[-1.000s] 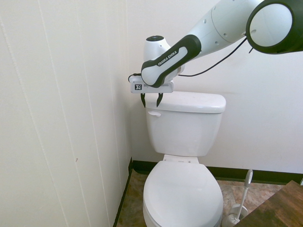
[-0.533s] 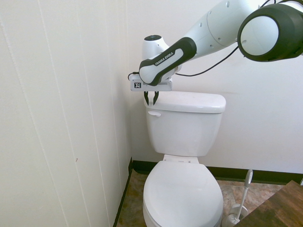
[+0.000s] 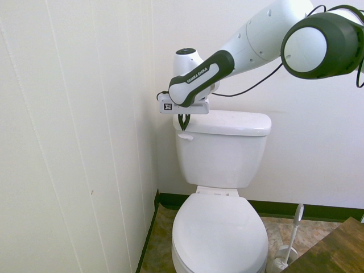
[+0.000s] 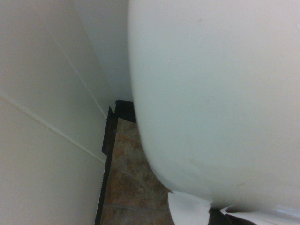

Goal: Flush the toilet

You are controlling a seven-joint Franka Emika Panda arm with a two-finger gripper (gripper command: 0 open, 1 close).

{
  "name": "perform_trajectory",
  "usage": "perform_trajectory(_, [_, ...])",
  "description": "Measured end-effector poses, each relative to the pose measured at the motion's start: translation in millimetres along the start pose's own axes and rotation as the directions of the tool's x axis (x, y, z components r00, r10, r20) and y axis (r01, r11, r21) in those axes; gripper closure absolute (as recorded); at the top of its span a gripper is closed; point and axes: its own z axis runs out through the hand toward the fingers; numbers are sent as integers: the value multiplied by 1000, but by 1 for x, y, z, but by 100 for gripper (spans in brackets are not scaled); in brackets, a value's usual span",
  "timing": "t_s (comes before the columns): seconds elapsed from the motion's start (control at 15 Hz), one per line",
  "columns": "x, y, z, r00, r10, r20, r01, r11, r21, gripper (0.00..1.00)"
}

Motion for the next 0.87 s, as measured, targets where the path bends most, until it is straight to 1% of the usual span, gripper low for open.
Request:
perform_trajectory(0.27, [0,6,22,1000,2,0,-2,1000,-29,100])
perform_trajectory(0.6, [1,6,32,1000,9,10,-9,1000,-29,100])
perform_trajectory(0.87, [-3,4,42,1000,20,22,-20,1000,-3,100])
